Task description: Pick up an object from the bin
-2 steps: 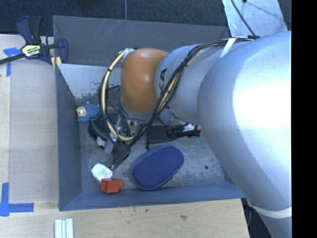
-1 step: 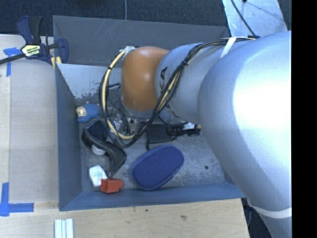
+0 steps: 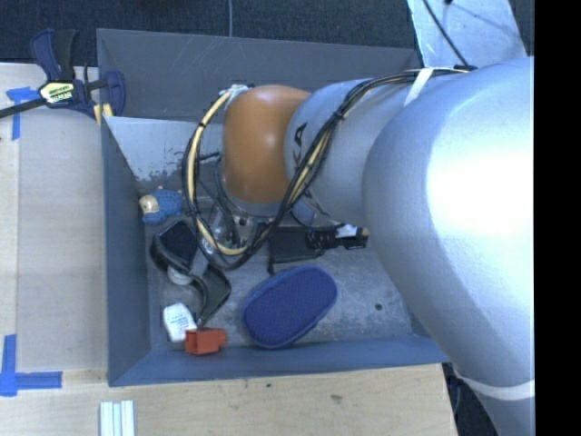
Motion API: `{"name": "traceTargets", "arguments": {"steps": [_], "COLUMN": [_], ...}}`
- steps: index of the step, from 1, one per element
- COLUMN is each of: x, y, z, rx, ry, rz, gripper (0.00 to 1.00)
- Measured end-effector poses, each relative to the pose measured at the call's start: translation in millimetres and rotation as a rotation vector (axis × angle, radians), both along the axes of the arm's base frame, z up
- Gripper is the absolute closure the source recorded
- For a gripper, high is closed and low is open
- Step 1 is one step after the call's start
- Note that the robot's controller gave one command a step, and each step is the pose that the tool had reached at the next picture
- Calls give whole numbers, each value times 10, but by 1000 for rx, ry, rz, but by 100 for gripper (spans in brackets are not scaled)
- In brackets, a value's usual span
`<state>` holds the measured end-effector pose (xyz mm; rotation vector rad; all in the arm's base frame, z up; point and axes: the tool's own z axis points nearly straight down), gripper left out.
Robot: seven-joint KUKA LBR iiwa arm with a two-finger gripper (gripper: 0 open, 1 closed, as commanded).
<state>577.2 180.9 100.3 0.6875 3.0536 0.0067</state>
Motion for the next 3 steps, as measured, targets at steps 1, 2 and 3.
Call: {"name": "traceTargets", "arguments": {"steps": [1, 2, 3], "x": [-11, -52, -485], "y": [49, 101, -52], "z": [-83, -69, -67], "rx": [6, 9, 18], "ry": [-9, 13, -27], "rz": [-154, -148, -284], "gripper": [0, 100, 100]}}
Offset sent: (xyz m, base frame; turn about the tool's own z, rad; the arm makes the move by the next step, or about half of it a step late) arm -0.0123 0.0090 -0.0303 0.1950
